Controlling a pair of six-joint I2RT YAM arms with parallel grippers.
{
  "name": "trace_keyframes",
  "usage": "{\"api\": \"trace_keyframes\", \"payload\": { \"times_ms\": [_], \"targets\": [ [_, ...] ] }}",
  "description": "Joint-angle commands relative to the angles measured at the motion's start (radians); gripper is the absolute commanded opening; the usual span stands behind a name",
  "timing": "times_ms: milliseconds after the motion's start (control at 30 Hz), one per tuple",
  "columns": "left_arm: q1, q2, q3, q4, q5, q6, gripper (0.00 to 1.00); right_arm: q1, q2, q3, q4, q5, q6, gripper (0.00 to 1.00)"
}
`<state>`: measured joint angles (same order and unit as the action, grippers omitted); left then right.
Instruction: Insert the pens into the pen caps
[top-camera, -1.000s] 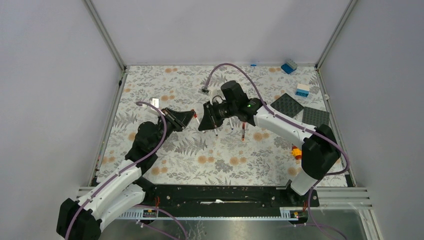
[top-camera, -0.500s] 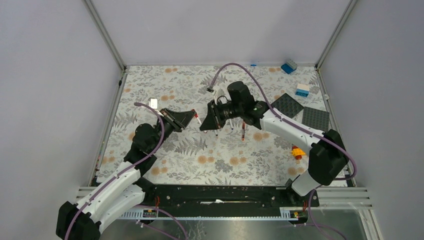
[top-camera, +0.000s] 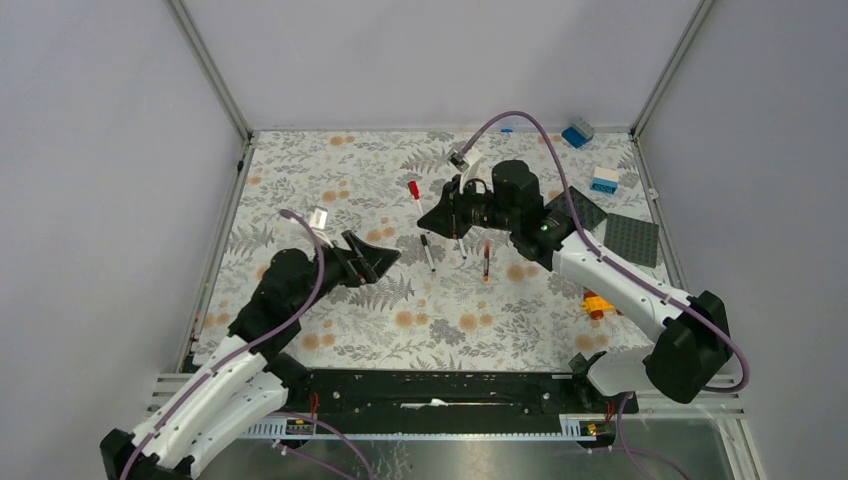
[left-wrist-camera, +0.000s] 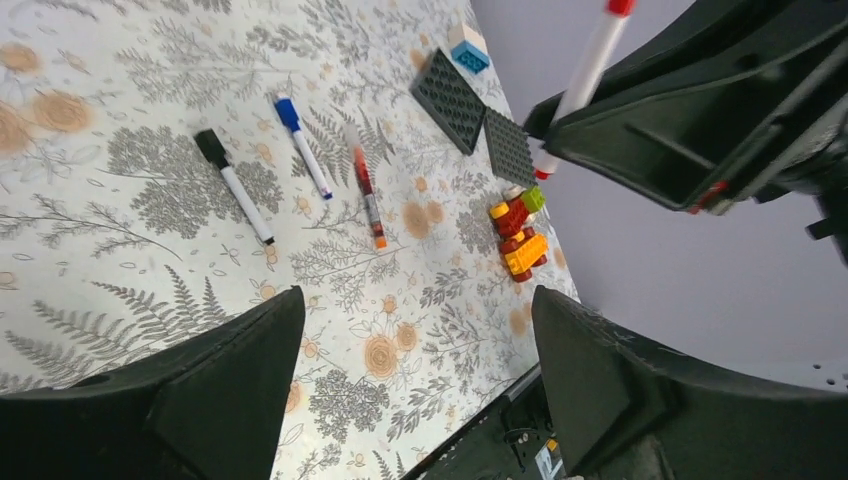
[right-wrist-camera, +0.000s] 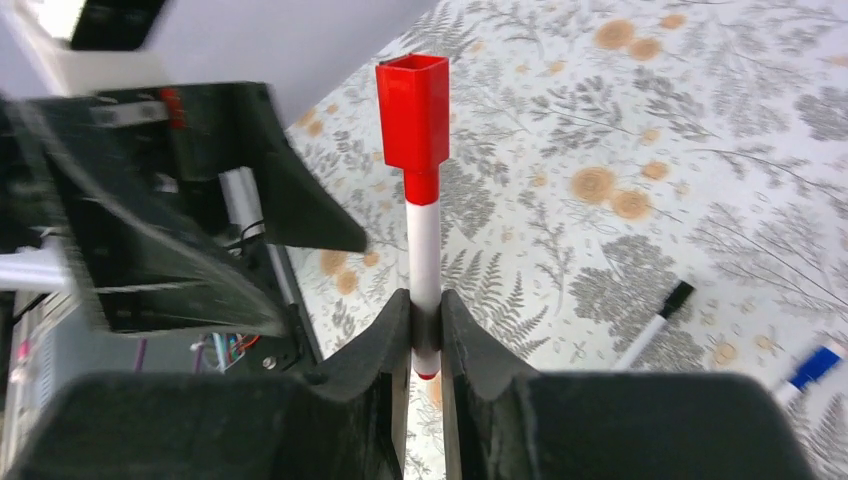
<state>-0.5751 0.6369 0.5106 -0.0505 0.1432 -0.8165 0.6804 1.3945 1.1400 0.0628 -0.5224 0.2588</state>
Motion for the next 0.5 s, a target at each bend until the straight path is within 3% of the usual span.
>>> {"api": "trace_keyframes", "payload": {
  "times_ms": [0,233,467],
  "targets": [
    [0.003,-0.094,0.134,-0.207,-0.113,0.101,0.88,0.001,-0.065,-0.051,-0.007,0.202,-0.001,0.0],
    [0.002,-0.21,0.253,-0.483,-0.342,0.176,0.99,0.001,-0.201,-0.221,-0.098,0.681,0.239,0.0],
    [0.002,-0.266,0.287,-0.59,-0.568,0.204,0.99,0.002,-0.255,-0.415,-0.189,0.858,0.521,0.0]
  ]
}}
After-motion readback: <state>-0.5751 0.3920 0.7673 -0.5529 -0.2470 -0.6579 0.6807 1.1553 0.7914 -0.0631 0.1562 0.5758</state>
